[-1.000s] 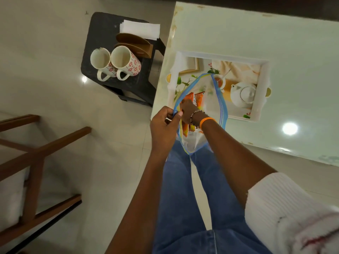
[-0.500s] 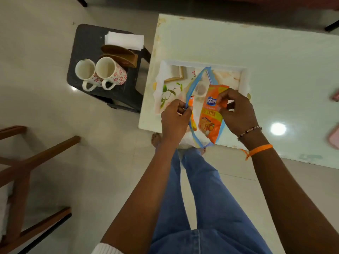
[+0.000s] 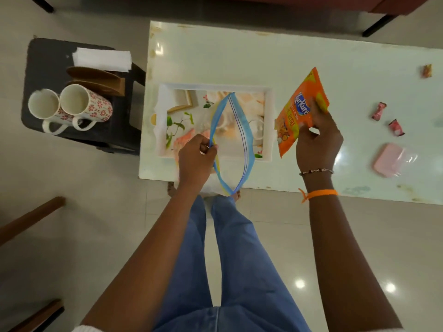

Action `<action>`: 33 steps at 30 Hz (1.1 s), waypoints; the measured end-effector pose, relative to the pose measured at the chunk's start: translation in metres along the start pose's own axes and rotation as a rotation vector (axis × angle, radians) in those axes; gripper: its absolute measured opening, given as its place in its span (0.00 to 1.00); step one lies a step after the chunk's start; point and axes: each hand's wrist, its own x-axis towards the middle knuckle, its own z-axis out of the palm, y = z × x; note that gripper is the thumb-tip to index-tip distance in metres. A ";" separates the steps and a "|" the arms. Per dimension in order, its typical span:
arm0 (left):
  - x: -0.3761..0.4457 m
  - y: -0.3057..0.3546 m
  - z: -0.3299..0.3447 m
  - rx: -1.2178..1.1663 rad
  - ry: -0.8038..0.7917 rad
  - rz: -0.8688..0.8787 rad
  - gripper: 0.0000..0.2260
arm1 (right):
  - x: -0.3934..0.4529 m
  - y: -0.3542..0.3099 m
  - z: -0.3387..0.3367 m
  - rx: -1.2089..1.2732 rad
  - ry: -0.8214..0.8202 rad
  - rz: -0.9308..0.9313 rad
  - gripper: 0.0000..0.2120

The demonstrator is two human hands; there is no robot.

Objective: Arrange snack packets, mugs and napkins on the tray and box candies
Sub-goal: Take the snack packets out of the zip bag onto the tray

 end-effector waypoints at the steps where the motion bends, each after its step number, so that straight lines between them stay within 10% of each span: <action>1: -0.001 -0.001 0.000 0.000 -0.002 0.000 0.06 | 0.001 0.010 0.007 -0.013 -0.022 0.038 0.23; 23: -0.010 -0.023 -0.007 -0.060 -0.053 -0.028 0.03 | -0.058 0.121 0.079 0.130 -0.222 0.699 0.23; 33: -0.025 -0.027 -0.035 -0.052 0.002 -0.033 0.03 | -0.069 0.075 0.077 -0.038 -0.280 0.539 0.16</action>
